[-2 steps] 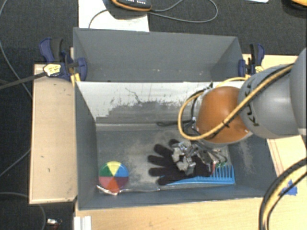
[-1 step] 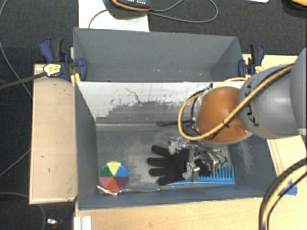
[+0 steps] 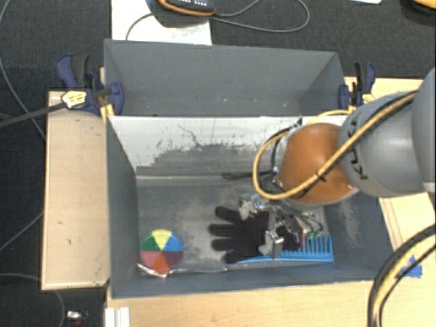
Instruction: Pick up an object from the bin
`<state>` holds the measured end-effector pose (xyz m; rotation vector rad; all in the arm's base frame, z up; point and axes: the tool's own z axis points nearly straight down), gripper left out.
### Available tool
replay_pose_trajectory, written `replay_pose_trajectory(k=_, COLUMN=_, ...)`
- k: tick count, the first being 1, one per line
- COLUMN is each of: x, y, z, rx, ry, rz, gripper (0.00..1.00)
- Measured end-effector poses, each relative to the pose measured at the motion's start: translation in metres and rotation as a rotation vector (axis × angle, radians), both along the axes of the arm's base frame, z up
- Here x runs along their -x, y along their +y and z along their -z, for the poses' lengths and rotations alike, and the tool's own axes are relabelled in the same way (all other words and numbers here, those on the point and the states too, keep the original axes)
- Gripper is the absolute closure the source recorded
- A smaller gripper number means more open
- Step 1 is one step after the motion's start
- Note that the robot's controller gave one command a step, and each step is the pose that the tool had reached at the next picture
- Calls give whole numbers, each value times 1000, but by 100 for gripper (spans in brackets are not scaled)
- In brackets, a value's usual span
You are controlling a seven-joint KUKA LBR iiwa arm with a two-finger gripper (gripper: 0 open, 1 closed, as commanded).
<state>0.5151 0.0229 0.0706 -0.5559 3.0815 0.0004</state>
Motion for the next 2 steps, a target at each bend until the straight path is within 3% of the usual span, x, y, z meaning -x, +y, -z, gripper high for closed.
replay_pose_trajectory(k=1, x=-1, y=0, z=-59, rx=0, ry=5, rz=7, gripper=0)
replay_pose_trajectory(k=2, x=13, y=3, z=-117, rx=0, ry=3, rz=0, gripper=0)
